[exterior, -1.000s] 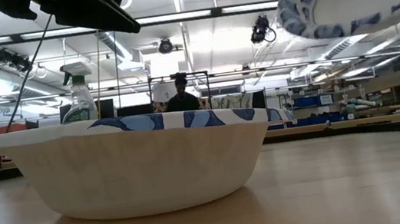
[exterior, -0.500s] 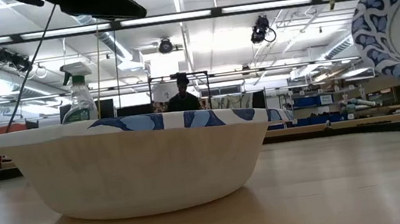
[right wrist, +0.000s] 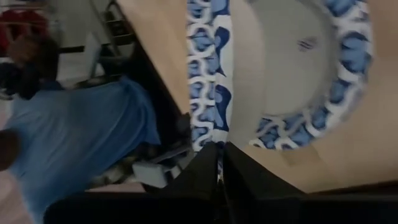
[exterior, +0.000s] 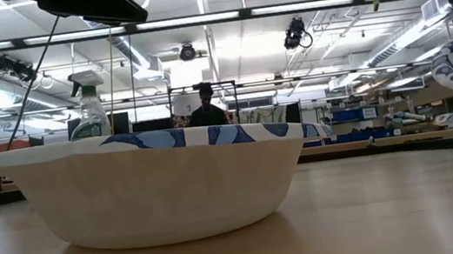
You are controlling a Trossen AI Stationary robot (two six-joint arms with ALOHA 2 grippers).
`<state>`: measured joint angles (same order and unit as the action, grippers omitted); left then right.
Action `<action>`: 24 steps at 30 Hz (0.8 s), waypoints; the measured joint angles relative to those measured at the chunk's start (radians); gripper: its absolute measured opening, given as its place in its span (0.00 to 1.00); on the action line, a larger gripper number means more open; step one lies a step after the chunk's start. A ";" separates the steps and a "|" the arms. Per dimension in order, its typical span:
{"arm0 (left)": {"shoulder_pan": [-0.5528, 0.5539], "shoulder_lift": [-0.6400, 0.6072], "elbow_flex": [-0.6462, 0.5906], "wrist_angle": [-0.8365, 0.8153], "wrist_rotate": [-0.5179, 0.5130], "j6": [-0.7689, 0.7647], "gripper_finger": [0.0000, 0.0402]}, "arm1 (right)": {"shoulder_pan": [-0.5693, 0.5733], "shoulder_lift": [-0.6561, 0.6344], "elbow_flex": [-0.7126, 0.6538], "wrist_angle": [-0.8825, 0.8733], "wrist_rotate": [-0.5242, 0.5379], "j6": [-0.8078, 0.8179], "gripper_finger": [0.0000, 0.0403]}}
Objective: Nest bowls inside each other
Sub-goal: Stack the white bowl on top of the stacked white bowl
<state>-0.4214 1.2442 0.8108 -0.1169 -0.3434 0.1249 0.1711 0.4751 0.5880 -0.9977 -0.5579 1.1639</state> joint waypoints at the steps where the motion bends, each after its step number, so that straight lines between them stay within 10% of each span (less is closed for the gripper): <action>1: -0.003 0.000 0.000 -0.001 -0.001 0.000 0.21 | 0.000 0.000 0.000 -0.015 0.011 0.003 0.09; 24: -0.015 0.000 0.000 -0.001 0.003 0.086 0.21 | -0.001 0.000 0.000 -0.053 -0.061 0.167 0.50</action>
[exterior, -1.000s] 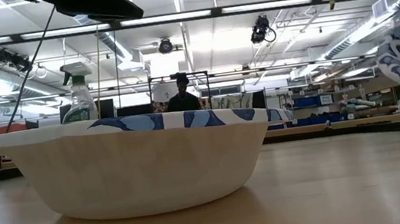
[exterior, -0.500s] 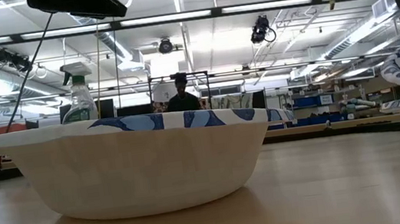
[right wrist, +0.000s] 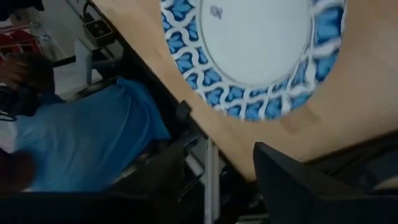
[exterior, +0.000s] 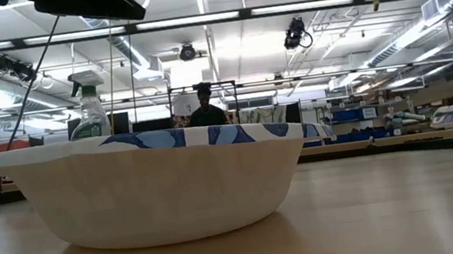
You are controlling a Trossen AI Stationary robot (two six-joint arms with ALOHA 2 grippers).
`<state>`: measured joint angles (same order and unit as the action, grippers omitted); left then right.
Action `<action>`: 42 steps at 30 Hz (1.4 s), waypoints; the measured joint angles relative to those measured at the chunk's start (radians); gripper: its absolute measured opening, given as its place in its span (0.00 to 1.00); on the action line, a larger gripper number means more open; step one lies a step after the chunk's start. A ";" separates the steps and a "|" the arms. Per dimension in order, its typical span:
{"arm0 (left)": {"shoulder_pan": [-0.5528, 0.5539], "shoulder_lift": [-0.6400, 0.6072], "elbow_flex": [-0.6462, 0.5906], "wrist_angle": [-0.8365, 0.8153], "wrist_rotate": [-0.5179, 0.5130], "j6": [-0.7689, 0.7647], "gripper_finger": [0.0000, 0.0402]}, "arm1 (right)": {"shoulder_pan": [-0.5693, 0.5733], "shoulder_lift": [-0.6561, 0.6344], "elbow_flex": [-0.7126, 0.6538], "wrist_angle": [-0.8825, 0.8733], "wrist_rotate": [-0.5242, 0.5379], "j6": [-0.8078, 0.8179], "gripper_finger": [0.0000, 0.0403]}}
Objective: Nest bowls inside each other
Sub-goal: Stack the white bowl on top of the stacked white bowl
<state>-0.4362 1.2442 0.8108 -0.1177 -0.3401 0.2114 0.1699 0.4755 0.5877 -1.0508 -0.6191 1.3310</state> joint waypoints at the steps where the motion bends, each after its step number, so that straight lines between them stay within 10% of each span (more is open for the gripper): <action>1: 0.000 0.000 0.000 0.000 0.000 0.001 0.21 | 0.000 0.000 0.000 0.000 -0.008 0.016 0.51; 21: 0.010 -0.004 0.000 -0.013 0.001 0.020 0.21 | -0.059 0.035 0.001 0.313 0.111 -0.085 0.49; 42: 0.029 -0.004 0.000 -0.031 0.000 -0.027 0.21 | -0.200 0.614 0.000 0.693 0.098 -0.548 0.49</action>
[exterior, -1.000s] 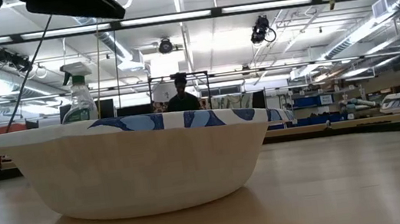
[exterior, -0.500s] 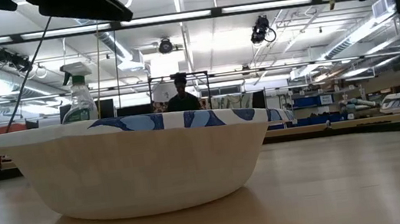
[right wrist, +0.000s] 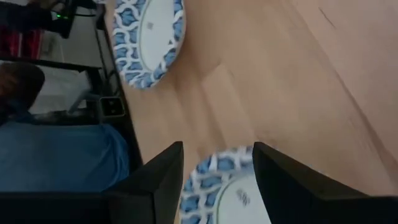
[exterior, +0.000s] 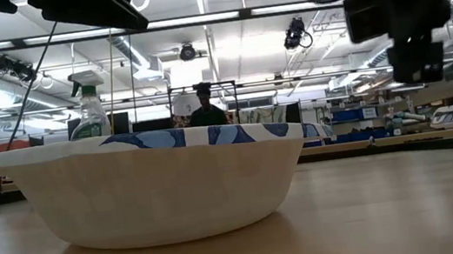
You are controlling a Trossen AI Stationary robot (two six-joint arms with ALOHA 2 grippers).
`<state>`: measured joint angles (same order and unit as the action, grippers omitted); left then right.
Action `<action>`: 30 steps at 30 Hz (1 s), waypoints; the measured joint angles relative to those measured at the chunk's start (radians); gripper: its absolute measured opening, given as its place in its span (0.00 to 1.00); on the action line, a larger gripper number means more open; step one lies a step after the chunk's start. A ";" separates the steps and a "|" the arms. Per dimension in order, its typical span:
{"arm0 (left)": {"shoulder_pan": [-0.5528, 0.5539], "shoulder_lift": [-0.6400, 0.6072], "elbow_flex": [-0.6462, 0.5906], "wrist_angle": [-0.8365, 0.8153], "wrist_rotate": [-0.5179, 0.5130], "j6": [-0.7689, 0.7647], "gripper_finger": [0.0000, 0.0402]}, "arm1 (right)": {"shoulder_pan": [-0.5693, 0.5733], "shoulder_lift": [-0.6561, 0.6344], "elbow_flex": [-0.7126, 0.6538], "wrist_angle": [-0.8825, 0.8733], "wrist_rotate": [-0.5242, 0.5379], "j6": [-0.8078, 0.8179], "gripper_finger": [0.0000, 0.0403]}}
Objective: Nest bowls inside each other
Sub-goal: Stack the white bowl on top of the stacked white bowl
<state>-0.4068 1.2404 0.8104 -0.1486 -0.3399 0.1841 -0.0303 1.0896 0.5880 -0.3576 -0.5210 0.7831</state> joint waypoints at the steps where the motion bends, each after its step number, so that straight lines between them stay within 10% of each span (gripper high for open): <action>1: 0.000 0.000 0.000 0.000 0.000 0.000 0.21 | 0.000 0.029 0.000 0.030 0.000 -0.008 0.49; 13: 0.032 0.001 0.000 0.007 0.000 -0.036 0.21 | 0.000 0.307 0.285 0.074 0.320 -0.386 0.49; 30: 0.116 0.027 -0.001 -0.546 -0.130 -0.633 0.24 | -0.058 0.614 0.359 0.396 0.311 -0.511 0.49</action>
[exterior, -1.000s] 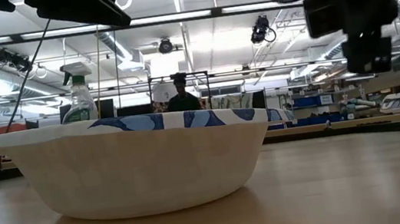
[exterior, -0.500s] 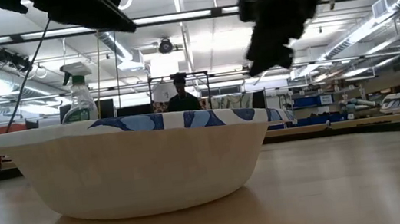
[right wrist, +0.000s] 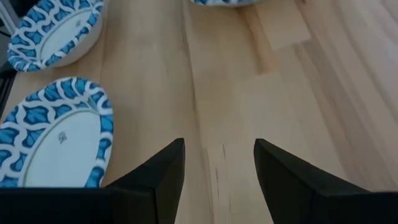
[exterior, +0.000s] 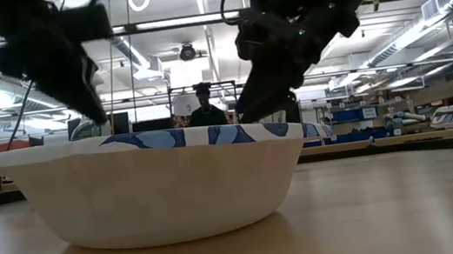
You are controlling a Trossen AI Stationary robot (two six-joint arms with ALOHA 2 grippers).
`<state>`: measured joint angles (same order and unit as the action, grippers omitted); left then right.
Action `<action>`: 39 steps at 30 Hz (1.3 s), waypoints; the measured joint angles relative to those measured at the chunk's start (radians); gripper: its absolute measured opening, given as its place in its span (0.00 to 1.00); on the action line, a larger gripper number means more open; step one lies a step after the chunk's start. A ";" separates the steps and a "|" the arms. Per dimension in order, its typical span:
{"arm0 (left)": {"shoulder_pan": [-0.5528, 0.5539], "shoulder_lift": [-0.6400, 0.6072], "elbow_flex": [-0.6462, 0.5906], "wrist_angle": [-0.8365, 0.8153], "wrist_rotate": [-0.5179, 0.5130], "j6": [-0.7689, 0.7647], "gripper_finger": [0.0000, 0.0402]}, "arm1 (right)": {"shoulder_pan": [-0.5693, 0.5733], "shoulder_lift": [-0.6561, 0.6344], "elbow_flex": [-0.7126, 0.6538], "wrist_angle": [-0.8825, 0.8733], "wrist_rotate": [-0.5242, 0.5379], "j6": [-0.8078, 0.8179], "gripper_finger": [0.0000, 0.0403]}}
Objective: Nest bowls inside each other
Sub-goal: Stack the white bowl on top of the stacked white bowl
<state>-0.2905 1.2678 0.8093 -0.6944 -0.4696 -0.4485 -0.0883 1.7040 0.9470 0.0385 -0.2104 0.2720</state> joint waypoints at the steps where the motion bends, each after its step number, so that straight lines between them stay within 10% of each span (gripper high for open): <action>1: 0.013 0.007 0.000 -0.047 -0.023 -0.016 0.25 | 0.000 0.008 0.000 0.023 0.000 -0.007 0.49; 10: 0.238 0.115 0.001 -0.205 -0.025 0.122 0.26 | 0.002 0.007 0.000 0.089 -0.007 -0.086 0.49; 31: 0.336 0.381 0.002 0.584 0.179 0.563 0.26 | -0.087 0.006 -0.090 0.003 0.029 -0.109 0.49; 39: 0.314 0.343 0.002 0.576 0.178 0.607 0.26 | -0.205 0.006 -0.222 0.324 -0.178 0.187 0.49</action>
<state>0.0236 1.6103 0.8111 -0.1180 -0.2915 0.1587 -0.2936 1.7096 0.7247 0.3630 -0.3888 0.4589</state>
